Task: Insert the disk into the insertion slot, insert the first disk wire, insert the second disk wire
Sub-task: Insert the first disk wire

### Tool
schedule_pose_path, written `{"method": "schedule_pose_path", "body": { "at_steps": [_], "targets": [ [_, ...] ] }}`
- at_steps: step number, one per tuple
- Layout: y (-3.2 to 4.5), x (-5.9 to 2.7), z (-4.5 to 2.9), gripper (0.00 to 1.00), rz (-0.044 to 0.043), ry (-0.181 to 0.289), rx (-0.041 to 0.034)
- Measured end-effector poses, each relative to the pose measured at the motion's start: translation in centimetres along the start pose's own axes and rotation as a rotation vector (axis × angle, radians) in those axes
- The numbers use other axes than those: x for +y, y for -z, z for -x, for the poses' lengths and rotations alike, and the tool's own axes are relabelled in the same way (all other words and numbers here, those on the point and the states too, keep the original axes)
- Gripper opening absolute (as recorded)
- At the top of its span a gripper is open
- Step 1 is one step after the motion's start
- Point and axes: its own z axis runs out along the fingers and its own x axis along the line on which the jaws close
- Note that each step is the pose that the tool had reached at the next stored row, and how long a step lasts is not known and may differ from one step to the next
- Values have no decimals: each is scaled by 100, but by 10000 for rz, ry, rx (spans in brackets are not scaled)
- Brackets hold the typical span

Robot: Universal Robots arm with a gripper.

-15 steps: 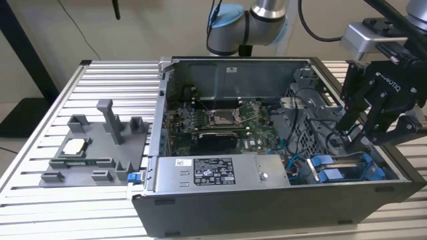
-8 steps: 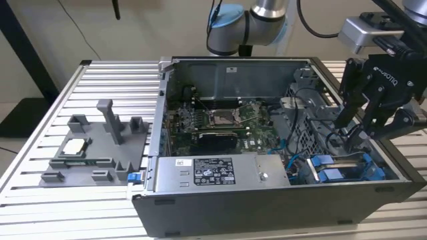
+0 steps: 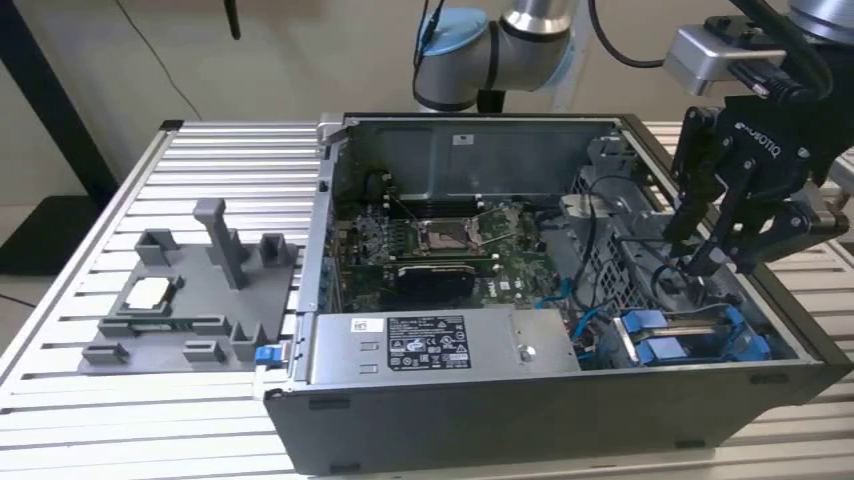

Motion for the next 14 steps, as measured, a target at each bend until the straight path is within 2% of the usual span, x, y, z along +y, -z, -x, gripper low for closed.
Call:
{"method": "schedule_pose_path", "body": {
  "at_steps": [4,6,9,14],
  "targets": [
    [-12,0,31,47,-241,7,-18],
    [-31,0,45,47,-321,9,-21],
    [-49,0,63,47,-377,12,-58],
    [-71,0,85,47,-457,14,-169]
  ]
}}
